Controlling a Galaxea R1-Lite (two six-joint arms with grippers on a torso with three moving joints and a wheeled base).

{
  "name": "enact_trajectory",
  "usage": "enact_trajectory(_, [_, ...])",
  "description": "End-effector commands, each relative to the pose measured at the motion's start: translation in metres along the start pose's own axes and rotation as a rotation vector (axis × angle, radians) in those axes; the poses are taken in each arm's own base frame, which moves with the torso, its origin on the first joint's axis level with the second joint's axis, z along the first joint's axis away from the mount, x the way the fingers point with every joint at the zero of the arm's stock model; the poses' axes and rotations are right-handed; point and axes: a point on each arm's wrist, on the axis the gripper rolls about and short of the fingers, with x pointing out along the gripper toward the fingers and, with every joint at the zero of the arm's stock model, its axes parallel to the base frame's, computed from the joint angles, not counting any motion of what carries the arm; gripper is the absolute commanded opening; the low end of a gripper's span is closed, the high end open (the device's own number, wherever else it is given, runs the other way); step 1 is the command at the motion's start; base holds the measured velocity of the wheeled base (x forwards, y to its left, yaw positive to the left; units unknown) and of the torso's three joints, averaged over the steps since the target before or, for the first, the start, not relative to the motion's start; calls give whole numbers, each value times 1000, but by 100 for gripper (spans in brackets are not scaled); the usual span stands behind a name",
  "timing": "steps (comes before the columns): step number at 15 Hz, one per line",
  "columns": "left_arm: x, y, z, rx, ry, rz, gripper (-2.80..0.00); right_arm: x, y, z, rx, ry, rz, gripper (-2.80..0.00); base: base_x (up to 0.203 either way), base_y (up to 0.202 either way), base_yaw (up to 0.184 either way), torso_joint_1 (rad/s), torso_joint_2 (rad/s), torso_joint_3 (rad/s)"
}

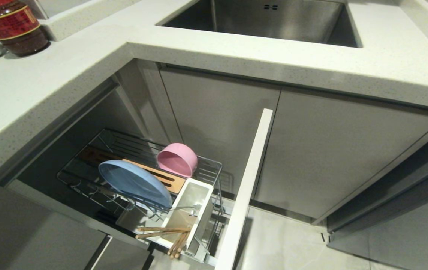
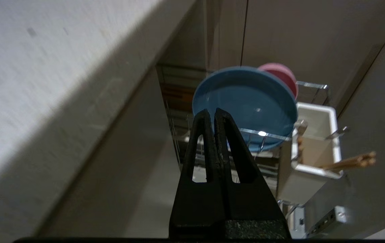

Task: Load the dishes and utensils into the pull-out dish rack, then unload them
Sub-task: Take the plate out of the cupboard

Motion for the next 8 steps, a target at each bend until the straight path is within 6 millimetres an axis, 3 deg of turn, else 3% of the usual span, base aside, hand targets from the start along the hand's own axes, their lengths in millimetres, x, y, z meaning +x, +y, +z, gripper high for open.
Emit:
enact_trajectory(1, [10, -4, -37, 14, 23, 2, -280, 1, 0, -7, 0, 25, 0, -280, 0, 0, 0, 0, 0, 0])
enact_trajectory(3, [17, -7, -61, 26, 24, -3, -280, 1, 0, -7, 0, 25, 0, -280, 0, 0, 0, 0, 0, 0])
enact_trajectory(5, [17, -8, -62, 19, 17, -10, -280, 1, 0, -7, 0, 25, 0, -280, 0, 0, 0, 0, 0, 0])
enact_trajectory(8, [15, -11, -80, 9, 189, -68, -280, 1, 0, -7, 0, 25, 0, -280, 0, 0, 0, 0, 0, 0])
